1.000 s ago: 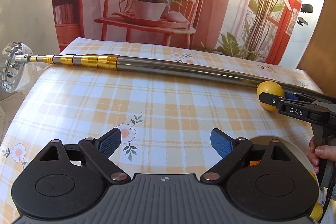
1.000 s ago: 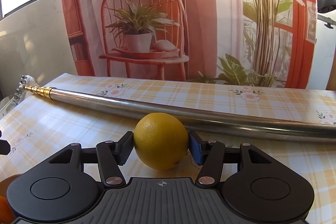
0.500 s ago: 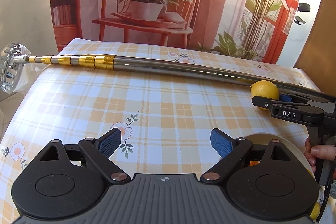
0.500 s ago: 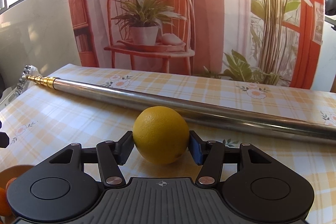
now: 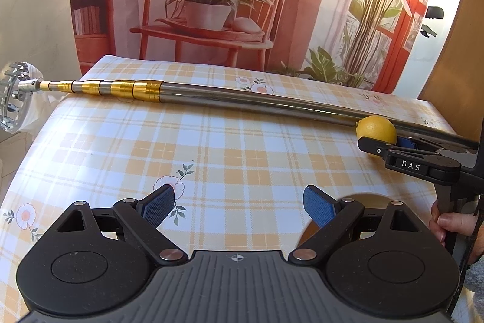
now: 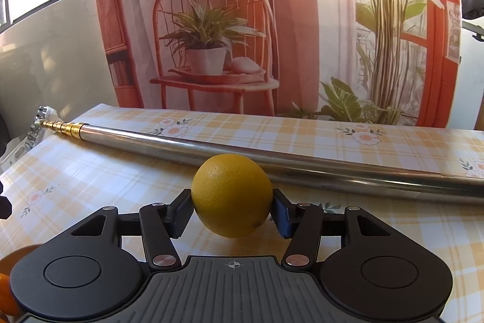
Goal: Organize fruits
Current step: 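Lift the lemon with the right gripper and carry it over the plate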
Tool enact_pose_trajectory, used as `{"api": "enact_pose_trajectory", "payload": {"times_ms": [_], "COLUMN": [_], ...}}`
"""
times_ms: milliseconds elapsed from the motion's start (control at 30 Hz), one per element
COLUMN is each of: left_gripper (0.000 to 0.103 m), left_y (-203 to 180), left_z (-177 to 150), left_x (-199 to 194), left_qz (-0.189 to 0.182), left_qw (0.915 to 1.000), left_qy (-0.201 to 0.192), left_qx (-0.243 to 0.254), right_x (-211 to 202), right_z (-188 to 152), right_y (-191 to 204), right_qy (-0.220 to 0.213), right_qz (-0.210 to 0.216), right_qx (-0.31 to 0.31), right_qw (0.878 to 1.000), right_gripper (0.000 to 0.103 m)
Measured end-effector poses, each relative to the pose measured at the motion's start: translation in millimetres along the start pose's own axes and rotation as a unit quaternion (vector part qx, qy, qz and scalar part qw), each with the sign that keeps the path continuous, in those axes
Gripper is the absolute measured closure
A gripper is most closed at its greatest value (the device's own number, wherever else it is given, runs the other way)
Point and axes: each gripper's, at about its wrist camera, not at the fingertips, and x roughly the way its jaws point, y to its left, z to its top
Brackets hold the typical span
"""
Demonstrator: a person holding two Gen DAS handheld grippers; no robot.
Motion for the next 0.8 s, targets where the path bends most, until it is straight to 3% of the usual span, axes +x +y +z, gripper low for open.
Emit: {"api": "enact_pose_trajectory", "payload": {"times_ms": [367,800], "left_gripper": [0.009,0.009], "left_y": [-17,-31], "left_z": [1,-3], "left_x": [-14,-29], "left_qz": [-0.004,-0.022], "left_qw": [0.9995,0.9984], "left_qy": [-0.003,-0.009], "left_qx": [0.031,0.051], "right_x": [-46,-104], "right_z": [8,9], "right_y": [5,43], "right_qy": [-0.012,-0.022], "right_qz": [0.002,0.028], "right_qx": [0.001,-0.023], "right_qw": [1.0,0.999], "right_gripper": [0.052,0.052]}}
